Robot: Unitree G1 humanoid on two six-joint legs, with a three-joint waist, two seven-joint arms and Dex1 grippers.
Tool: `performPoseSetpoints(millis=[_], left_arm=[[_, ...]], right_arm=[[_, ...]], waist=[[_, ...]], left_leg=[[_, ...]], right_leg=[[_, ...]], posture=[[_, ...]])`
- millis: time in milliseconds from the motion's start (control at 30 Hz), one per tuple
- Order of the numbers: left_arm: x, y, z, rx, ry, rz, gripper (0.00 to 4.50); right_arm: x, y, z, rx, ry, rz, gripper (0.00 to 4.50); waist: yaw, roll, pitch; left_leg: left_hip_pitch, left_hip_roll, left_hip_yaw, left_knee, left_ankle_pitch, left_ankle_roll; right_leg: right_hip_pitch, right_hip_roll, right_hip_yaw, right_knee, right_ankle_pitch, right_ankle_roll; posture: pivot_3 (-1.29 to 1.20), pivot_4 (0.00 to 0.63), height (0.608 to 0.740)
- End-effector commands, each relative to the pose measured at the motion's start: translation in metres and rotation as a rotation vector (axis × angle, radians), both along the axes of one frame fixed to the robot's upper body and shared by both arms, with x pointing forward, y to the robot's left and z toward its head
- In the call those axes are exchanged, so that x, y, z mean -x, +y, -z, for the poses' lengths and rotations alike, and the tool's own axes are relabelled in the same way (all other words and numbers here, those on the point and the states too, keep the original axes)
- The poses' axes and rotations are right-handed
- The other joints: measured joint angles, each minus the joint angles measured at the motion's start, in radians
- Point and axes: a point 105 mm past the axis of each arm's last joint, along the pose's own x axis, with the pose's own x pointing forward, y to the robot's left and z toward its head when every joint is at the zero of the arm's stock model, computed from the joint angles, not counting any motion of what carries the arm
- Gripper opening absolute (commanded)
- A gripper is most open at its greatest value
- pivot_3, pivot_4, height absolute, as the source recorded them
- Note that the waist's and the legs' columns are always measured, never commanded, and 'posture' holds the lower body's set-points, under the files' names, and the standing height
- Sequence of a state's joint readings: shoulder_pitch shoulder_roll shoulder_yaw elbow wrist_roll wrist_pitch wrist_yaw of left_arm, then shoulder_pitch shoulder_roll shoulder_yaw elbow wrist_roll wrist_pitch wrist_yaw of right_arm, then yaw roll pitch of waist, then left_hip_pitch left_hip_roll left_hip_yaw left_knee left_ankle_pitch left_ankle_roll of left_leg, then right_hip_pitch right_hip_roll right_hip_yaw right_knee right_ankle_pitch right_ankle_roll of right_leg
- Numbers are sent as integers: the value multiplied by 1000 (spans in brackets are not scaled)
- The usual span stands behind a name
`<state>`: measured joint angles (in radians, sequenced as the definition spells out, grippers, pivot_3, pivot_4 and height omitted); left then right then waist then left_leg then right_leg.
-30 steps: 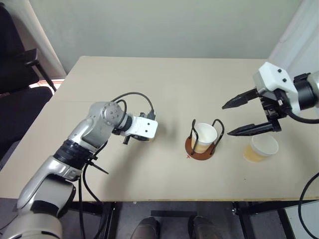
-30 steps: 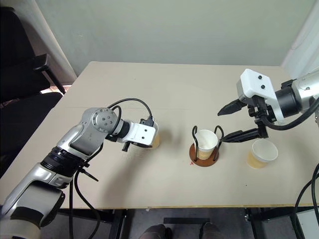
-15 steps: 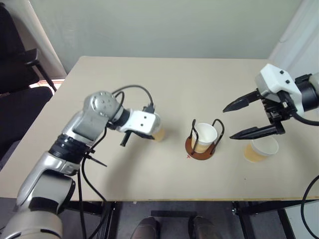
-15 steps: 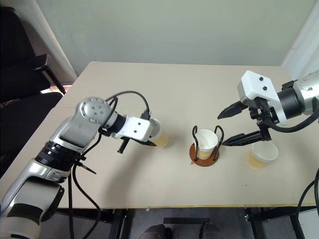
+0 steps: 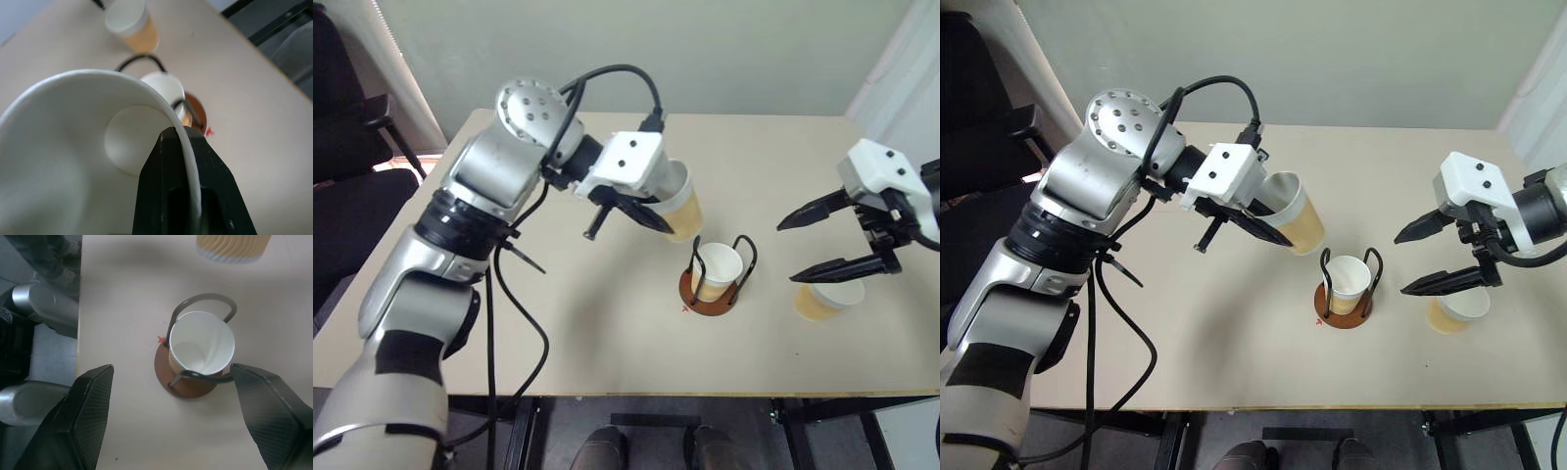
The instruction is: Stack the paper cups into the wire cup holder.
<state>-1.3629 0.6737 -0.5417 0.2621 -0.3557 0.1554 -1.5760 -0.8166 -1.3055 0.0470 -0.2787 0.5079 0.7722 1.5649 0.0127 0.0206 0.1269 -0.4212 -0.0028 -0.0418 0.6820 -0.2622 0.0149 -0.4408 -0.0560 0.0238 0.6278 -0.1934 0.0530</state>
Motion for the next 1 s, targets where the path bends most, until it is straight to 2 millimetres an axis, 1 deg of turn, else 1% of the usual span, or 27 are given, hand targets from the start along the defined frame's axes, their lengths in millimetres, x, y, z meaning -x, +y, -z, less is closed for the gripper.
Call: performPoseSetpoints(millis=[33,100,200,300,433,633,700,800,900,1000], left_arm=[[13,-14,-15,-7,-1,125,41],[12,-22,-16,-14,2,156,41],[8,-32,-11,-41,-1,187,41],[4,-38,-1,-87,-11,210,41],[-6,-47,12,-147,-52,226,41],[-5,-68,20,-145,-52,275,41],[-6,-70,21,-150,-54,280,41],[-7,-69,27,-193,-87,291,41],[-14,-66,32,-244,-146,291,41],[-16,-67,35,-255,-160,292,41]], right_arm=[[13,1,-17,-20,-82,17,3956],[17,0,-20,-34,-101,45,3956],[25,0,-25,-50,-127,83,3956],[32,0,-28,-62,-143,116,3956],[40,-3,-32,-68,-165,171,3956],[49,-3,-35,-71,-181,212,3956],[50,-3,-35,-70,-181,218,3956],[52,-3,-36,-70,-180,220,3956],[52,-2,-35,-71,-179,220,3956],[51,-2,-35,-72,-179,220,3956]], waist=[[1,0,0],[2,0,0],[4,0,0],[7,0,0],[12,0,0],[18,0,0],[20,0,0],[21,0,0],[23,0,0],[24,0,0]], left_leg=[[0,0,0,0,0,0],[0,0,0,1,-1,0],[0,0,1,1,-1,0],[0,0,1,1,-1,0],[-1,0,1,2,-1,0],[-3,-1,2,4,-3,1],[-3,-1,2,5,-4,1],[-4,-1,3,7,-6,1],[-4,-1,3,9,-7,2],[-5,-1,3,12,-8,3]], right_leg=[[0,0,0,0,0,0],[0,0,0,-1,0,1],[0,0,1,-1,1,3],[1,0,1,-1,1,4],[1,0,1,-1,1,6],[1,0,2,-2,1,10],[1,0,2,-2,0,11],[1,0,3,-1,-1,13],[1,0,3,-1,-2,15],[1,0,3,-1,-2,16]], posture=[[0,150,740],[0,150,740],[0,150,740],[0,150,740],[0,150,740],[0,150,740],[0,150,740],[0,150,740],[0,150,740],[0,150,740]])
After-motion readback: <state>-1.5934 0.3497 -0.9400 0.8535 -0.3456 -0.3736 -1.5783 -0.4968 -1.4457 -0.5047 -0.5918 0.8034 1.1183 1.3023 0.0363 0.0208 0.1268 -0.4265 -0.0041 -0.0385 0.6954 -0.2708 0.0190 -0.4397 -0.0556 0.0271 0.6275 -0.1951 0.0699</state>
